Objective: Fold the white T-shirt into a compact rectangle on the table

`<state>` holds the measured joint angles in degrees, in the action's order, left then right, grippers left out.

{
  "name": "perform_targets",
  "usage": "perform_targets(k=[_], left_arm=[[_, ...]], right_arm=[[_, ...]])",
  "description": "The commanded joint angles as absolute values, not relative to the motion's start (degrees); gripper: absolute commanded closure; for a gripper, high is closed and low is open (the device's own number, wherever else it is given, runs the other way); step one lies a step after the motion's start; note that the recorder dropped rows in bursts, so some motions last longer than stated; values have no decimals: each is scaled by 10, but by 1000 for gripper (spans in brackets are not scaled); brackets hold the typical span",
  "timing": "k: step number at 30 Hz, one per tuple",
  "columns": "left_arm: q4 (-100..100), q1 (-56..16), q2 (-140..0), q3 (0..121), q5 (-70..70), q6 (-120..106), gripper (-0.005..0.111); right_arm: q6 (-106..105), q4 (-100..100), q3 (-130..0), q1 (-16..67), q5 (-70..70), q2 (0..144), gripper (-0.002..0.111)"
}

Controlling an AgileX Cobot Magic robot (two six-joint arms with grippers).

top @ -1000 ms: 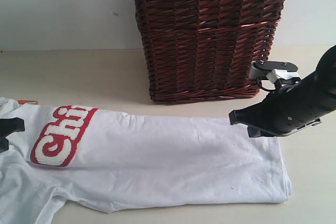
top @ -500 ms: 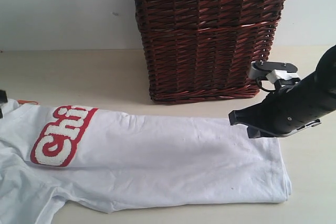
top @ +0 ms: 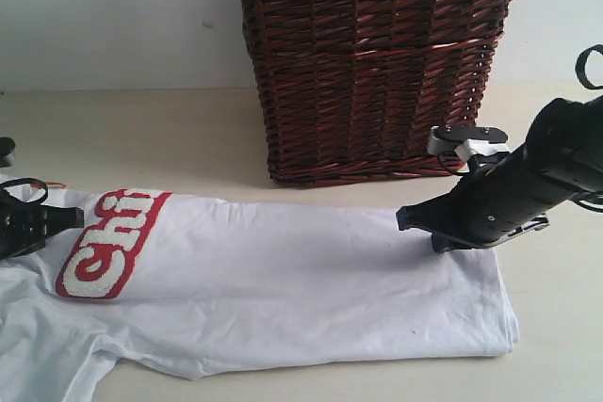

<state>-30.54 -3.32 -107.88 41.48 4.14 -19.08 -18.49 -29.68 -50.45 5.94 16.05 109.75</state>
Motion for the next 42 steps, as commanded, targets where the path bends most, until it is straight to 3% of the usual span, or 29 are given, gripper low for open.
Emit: perform_targets(k=[1,4,9,16,18,21,25,29,35,38,42], left_arm=[[-306,19,-1108,414,19,-193,107],[-308,48,-1109,414,-12,-183,107],[-306,32,-1073,414,-54,-183,107],[-315,30,-894,400,-126,-217,107],[-313,17,-853,407,-190,-268,98],[-311,-26,-798,408,-276,-341,74],[-242,-100,-751,408,-351,-327,82],[-182,-140,-715,408,-391,-242,82],[-169,-149,-639,400,-422,-177,88],[-169,-149,-598,384,-435,-173,106],[-169,-149,-554,366,-472,-173,107]], right_arm=[[-170,-246,-504,60,157,1113,108],[-127,-216,-504,60,153,1113,108],[-126,-216,-504,60,156,1113,108],[-123,-223,-504,60,166,1038,108],[-124,-223,-504,60,179,1001,108],[-124,-243,-504,60,217,938,108],[-126,-254,-504,60,249,870,108],[-131,-266,-504,60,274,810,108],[-154,-268,-504,60,321,729,108],[-169,-266,-504,60,342,690,108],[-169,-245,-499,60,366,653,108]])
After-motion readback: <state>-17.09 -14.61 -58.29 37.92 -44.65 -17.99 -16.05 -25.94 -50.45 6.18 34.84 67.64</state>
